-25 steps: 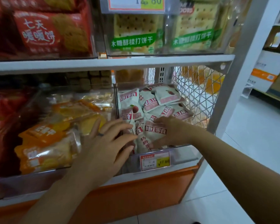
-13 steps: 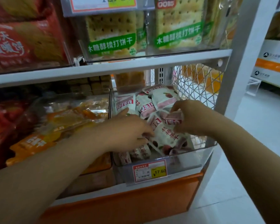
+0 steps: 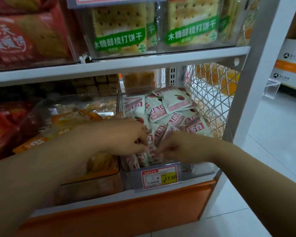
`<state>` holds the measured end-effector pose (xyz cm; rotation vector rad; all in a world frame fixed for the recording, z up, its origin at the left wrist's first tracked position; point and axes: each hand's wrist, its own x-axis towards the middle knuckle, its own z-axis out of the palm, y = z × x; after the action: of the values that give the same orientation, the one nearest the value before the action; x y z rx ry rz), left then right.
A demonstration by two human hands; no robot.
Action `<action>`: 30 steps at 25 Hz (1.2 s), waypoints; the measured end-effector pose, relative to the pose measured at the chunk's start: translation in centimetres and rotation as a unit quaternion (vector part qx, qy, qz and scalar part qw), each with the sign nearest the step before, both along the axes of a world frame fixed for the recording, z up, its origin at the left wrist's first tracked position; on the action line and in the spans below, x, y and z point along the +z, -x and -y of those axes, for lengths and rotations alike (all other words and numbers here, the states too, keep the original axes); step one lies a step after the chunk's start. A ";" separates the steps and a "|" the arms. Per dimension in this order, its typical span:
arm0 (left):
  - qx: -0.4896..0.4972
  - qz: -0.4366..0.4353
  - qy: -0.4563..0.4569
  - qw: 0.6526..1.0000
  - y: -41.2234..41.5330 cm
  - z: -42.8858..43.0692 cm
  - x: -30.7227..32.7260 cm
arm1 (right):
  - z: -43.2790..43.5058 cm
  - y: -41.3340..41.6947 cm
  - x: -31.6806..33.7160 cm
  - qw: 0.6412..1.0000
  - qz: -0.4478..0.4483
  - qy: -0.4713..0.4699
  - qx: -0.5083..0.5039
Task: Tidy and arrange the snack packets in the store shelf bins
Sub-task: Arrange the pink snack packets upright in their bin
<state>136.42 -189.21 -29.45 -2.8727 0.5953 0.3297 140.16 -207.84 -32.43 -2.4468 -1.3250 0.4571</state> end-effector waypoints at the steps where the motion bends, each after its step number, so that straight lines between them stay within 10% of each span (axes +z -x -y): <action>1: 0.014 -0.007 0.016 1.000 0.8 -0.5 0.4 | -0.1 -0.2 -0.5 0.999 -0.043 0.033 0.004; 11: -0.012 0.076 0.136 0.988 3.1 -2.9 -1.0 | -4.3 -1.8 -2.5 0.974 -0.168 -0.023 -0.152; 17: 0.058 0.104 0.144 0.982 -1.5 -3.1 -0.6 | -2.7 -3.0 0.3 0.957 0.156 -0.092 -0.227; 27: 0.206 0.292 0.166 0.919 -3.8 -2.1 -0.7 | 0.4 -3.1 -1.6 0.928 0.162 -0.135 -0.306; 30: 0.185 0.237 0.103 0.948 -2.7 -2.1 -0.1 | 0.5 -2.9 -1.5 0.949 0.135 -0.112 -0.263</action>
<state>139.08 -187.09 -29.57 -3.0819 -0.0006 -0.3950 143.05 -208.29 -33.91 -2.5846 -0.6996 -0.1588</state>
